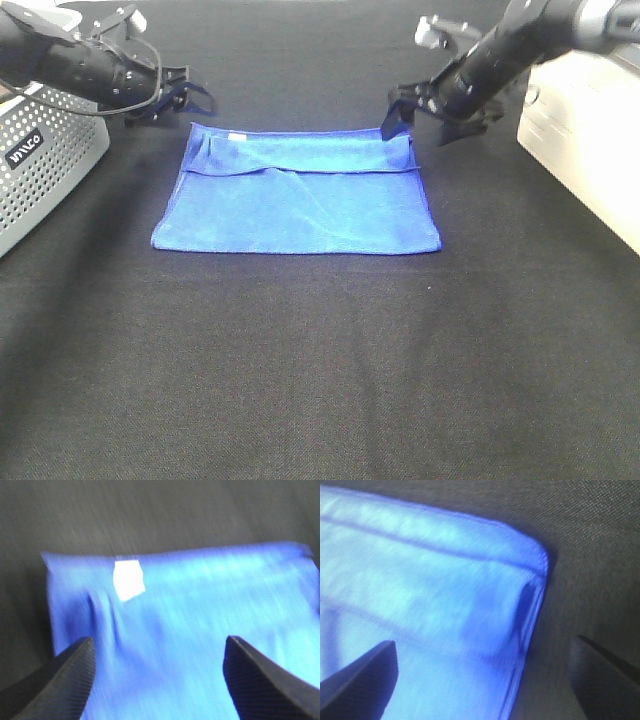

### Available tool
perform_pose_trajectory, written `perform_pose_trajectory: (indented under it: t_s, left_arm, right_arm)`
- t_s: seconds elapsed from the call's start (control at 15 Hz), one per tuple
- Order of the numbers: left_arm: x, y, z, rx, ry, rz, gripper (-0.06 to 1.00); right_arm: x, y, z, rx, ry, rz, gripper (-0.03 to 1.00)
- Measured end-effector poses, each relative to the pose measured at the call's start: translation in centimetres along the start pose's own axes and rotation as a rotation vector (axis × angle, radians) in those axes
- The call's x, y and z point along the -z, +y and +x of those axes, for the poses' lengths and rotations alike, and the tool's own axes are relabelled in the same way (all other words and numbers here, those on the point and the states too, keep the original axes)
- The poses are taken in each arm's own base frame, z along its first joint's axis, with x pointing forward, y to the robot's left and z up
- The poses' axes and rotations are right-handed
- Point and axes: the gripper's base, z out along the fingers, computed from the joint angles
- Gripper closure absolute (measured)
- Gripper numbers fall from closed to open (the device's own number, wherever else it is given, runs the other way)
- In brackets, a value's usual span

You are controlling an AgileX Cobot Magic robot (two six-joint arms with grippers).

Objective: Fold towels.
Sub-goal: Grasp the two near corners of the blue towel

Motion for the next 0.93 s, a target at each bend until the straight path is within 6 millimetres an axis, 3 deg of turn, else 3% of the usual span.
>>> perform_pose_trajectory:
  t_s: [0.33,0.67,0.8,0.93]
  left_arm:
    - [0.4,-0.7,2.4,0.081,0.272,0.077,0.26]
    - [1.5,-1.4,3.4,0.151,0.334,0.075,0.26]
    - [4.3,-2.5,4.2,0.15,0.297,0.008,0.26]
    - [5.6,-2.7,5.9,0.182,0.3,-0.03,0.26]
  right_arm:
    - [2.3,1.1,1.0,-0.071,0.19,-0.047,0.1]
    - [3.6,1.2,2.4,-0.14,0.259,-0.042,0.14]
    - [4.3,0.0,5.4,-0.224,0.291,-0.037,0.15]
    - [5.0,-0.7,7.8,-0.269,0.294,-0.055,0.16]
